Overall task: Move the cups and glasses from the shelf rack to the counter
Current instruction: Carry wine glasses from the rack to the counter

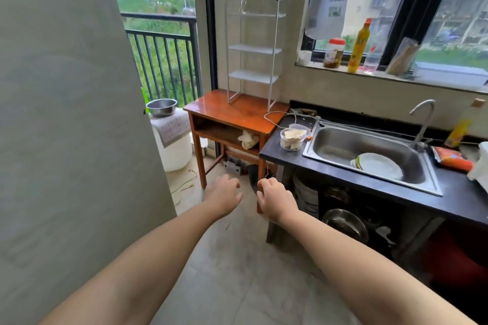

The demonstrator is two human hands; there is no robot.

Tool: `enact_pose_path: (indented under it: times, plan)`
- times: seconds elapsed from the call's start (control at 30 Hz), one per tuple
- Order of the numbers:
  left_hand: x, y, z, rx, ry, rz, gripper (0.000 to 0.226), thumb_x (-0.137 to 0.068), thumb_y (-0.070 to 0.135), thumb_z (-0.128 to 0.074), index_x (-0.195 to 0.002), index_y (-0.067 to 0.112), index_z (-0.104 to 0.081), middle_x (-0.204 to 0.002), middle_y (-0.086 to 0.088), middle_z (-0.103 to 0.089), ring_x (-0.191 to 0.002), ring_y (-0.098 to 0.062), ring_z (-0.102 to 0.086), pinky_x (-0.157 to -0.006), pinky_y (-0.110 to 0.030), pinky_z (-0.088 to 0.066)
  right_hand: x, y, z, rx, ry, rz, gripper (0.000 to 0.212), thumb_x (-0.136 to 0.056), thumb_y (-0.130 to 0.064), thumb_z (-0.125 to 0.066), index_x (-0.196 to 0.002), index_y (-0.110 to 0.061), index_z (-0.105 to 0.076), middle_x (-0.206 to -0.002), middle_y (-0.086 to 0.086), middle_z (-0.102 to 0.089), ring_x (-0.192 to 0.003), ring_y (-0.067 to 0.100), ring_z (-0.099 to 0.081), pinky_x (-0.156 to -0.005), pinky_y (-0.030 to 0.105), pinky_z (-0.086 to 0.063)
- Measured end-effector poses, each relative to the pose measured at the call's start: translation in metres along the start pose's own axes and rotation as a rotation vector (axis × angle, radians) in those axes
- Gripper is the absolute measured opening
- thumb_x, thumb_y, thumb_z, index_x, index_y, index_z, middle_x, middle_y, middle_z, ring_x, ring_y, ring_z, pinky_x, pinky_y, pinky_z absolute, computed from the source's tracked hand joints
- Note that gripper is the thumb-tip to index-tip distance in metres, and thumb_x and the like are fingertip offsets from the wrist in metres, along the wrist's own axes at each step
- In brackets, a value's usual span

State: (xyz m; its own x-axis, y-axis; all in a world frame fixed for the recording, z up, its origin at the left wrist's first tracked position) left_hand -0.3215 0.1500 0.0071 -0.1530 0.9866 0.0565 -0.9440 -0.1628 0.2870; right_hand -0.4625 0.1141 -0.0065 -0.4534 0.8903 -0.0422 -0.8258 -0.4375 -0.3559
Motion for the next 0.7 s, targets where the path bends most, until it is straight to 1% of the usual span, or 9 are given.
enact_pose_path:
  times: [0.07,0.1,0.17,0.27,0.33,0.43,0.5,0.6,0.7]
  plan:
    - [-0.042,-0.006,0.014,0.015,0.026,-0.015,0.033,-0.094,0.033,-0.049,-0.122,0.018,-0.058,-0.123,-0.004,-0.056,-0.115,-0.021,-0.053,-0.093,-0.033,-0.046,-0.048,0.001,0.008,0.006,0.027,0.010,0.034,-0.098,-0.031,-0.041,-0.127,-0.016,-0.049,-0.125,0.007,-0.054,-0.110,0.025,-0.055,-0.091,0.039,-0.049]
    - [-0.062,-0.008,0.019,0.018,0.037,-0.021,0.031,-0.094,0.033,-0.049,-0.119,0.017,-0.059,-0.123,-0.004,-0.057,-0.114,-0.022,-0.053,-0.094,-0.034,-0.046,-0.069,0.002,0.013,0.010,0.035,0.009,0.034,-0.098,-0.030,-0.041,-0.127,-0.016,-0.049,-0.125,0.007,-0.054,-0.111,0.025,-0.055,-0.092,0.040,-0.049]
    - [-0.104,-0.016,0.033,0.019,0.059,-0.024,0.030,-0.093,0.033,-0.049,-0.115,0.018,-0.061,-0.121,-0.005,-0.058,-0.114,-0.022,-0.052,-0.098,-0.038,-0.047,-0.115,0.001,0.024,0.015,0.046,0.003,0.033,-0.098,-0.030,-0.040,-0.126,-0.016,-0.050,-0.125,0.007,-0.054,-0.112,0.026,-0.054,-0.094,0.041,-0.048]
    - [-0.162,-0.024,0.061,0.041,0.117,-0.015,0.028,-0.093,0.033,-0.047,-0.111,0.019,-0.063,-0.118,-0.004,-0.058,-0.112,-0.023,-0.053,-0.093,-0.037,-0.047,-0.180,0.001,0.039,0.031,0.068,0.018,0.032,-0.098,-0.030,-0.039,-0.125,-0.015,-0.050,-0.126,0.008,-0.054,-0.112,0.027,-0.054,-0.092,0.041,-0.047]
    - [-0.189,-0.029,0.075,0.053,0.125,-0.005,0.028,-0.093,0.033,-0.048,-0.113,0.019,-0.062,-0.117,-0.005,-0.056,-0.112,-0.024,-0.052,-0.091,-0.037,-0.045,-0.212,-0.001,0.046,0.030,0.077,0.025,0.033,-0.098,-0.030,-0.038,-0.126,-0.016,-0.049,-0.126,0.009,-0.053,-0.113,0.028,-0.054,-0.092,0.041,-0.046]
    - [-0.237,-0.045,0.088,0.038,0.116,0.008,0.031,-0.092,0.034,-0.048,-0.116,0.020,-0.061,-0.119,-0.006,-0.055,-0.116,-0.025,-0.050,-0.095,-0.040,-0.044,-0.264,-0.005,0.050,0.026,0.085,0.038,0.031,-0.098,-0.029,-0.037,-0.122,-0.016,-0.050,-0.122,0.009,-0.054,-0.108,0.029,-0.055,-0.090,0.042,-0.047]
    - [-0.269,-0.054,0.096,0.044,0.123,0.009,0.031,-0.092,0.034,-0.048,-0.116,0.020,-0.061,-0.120,-0.006,-0.055,-0.115,-0.026,-0.050,-0.096,-0.042,-0.045,-0.296,-0.007,0.055,0.029,0.105,0.048,0.030,-0.098,-0.030,-0.036,-0.121,-0.016,-0.050,-0.120,0.009,-0.054,-0.106,0.028,-0.056,-0.089,0.041,-0.049]
    - [-0.326,-0.064,0.109,0.048,0.151,-0.035,0.033,-0.093,0.033,-0.047,-0.120,0.018,-0.059,-0.121,-0.007,-0.056,-0.114,-0.025,-0.052,-0.094,-0.041,-0.046,-0.355,-0.010,0.064,0.051,0.148,0.053,0.033,-0.099,-0.030,-0.036,-0.126,-0.015,-0.048,-0.124,0.009,-0.053,-0.110,0.028,-0.056,-0.090,0.039,-0.047]
    - [-0.384,-0.076,0.125,0.079,0.162,-0.082,0.036,-0.093,0.032,-0.047,-0.124,0.019,-0.057,-0.125,-0.007,-0.054,-0.119,-0.027,-0.049,-0.099,-0.045,-0.044,-0.414,-0.015,0.073,0.044,0.192,0.036,0.034,-0.099,-0.029,-0.036,-0.128,-0.014,-0.047,-0.128,0.010,-0.052,-0.114,0.029,-0.054,-0.092,0.041,-0.045]
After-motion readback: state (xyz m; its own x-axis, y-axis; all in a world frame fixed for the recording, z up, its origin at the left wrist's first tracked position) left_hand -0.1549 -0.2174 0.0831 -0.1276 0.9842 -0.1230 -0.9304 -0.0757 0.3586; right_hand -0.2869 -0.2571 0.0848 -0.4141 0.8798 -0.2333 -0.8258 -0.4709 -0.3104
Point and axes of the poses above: each hand's wrist, its own x-axis away from the middle knuckle, its own z-axis out of the back of the hand, y = z × x, the point moved 2 cm from there along -x, towards the middle knuckle
